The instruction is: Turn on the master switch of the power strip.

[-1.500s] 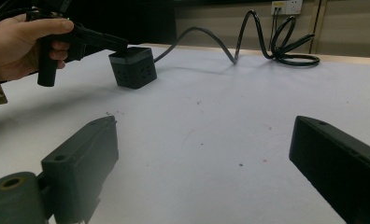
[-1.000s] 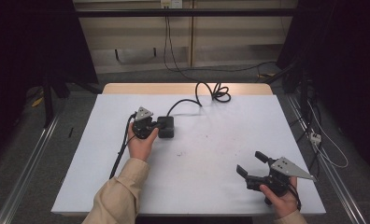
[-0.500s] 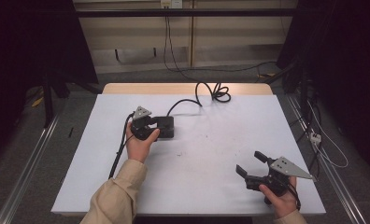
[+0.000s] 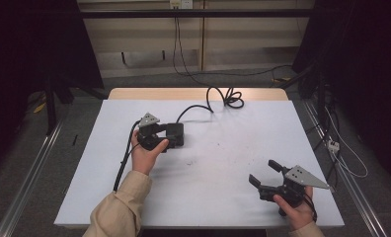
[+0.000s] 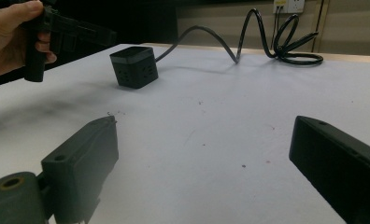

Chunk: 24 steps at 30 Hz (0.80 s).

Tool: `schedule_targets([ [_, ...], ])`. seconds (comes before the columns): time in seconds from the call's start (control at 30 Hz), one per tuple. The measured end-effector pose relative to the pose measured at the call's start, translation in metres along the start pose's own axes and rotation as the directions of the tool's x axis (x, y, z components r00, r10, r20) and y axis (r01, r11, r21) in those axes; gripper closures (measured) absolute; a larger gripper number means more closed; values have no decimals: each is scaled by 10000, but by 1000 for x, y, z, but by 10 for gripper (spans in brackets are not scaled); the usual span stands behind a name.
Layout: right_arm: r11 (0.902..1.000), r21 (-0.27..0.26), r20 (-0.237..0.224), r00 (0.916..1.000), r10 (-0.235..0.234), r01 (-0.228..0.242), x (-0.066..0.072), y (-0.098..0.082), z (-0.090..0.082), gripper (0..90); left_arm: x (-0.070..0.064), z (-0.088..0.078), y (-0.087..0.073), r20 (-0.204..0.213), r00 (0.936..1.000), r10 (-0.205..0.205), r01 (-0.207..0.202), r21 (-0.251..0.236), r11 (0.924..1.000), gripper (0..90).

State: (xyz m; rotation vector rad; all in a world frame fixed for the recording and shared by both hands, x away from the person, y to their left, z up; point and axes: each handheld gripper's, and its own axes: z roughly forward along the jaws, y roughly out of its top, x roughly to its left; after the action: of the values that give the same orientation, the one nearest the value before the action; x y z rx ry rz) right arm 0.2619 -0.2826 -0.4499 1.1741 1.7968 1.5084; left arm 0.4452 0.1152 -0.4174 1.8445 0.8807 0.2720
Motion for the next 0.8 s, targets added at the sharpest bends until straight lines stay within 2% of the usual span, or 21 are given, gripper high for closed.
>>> schedule_targets([
  [0.1, 10000, -33, 36, 10000, 6, -6, 0, 0, -1, 77, -2, -4, 0, 194, 9998, -1, -1, 76, 10000, 137],
  [0.33, 10000, -16, 22, 10000, -35, 35, 0, 0, -1, 77, -9, -15, 3, 526, 9982, 279, -280, 7, 9996, 111],
  [0.4, 10000, -17, 28, 10000, -30, 30, 0, 0, -1, 77, -10, -19, 1, 566, 9982, 191, -181, -174, 9997, 110],
  [0.57, 10000, 4, 29, 10000, -65, 65, 0, 0, -2, 77, -7, -28, -9, 465, 9988, 171, -169, -52, 9998, 98],
  [0.67, 10000, -14, 35, 10000, -43, 43, 0, 0, -2, 77, -4, -33, -13, 566, 9984, 38, -40, 30, 10000, 98],
  [0.8, 10000, -1, 21, 10000, -48, 48, 1, 0, -2, 77, -3, -41, -18, 504, 9987, 23, -18, -94, 10000, 89],
])
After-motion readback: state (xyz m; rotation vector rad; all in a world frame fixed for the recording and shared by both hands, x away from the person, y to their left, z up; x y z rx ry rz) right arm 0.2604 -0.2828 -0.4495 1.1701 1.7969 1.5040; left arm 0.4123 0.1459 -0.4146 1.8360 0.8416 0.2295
